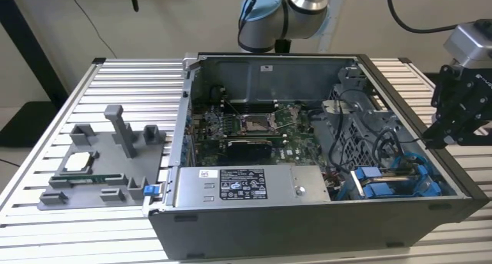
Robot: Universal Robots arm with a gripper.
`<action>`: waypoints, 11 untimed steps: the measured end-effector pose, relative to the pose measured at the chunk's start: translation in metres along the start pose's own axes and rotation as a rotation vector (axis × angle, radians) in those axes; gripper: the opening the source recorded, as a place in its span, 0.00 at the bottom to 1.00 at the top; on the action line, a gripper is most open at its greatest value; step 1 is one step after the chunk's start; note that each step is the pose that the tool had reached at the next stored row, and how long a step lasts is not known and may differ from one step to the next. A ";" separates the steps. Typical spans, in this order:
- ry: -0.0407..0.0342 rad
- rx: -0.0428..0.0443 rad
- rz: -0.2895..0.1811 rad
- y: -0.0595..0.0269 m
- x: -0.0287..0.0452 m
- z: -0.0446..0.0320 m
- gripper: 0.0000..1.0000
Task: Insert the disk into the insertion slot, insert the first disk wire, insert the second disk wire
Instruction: 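Insert the second disk wire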
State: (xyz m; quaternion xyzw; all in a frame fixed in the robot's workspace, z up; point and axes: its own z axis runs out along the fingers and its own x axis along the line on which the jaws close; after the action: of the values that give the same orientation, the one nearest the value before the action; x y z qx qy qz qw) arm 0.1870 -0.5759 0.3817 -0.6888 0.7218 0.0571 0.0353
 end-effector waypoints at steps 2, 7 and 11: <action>-0.0018 0.0073 -0.001 0.0000 0.0007 0.0000 1.00; -0.0048 0.0161 -0.003 -0.0002 0.0016 0.0000 1.00; -0.0084 0.0159 -0.002 0.0001 0.0018 0.0008 0.00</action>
State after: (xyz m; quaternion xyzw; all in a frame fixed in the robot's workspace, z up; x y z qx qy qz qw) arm 0.1868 -0.5776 0.3807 -0.6892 0.7212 0.0542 0.0439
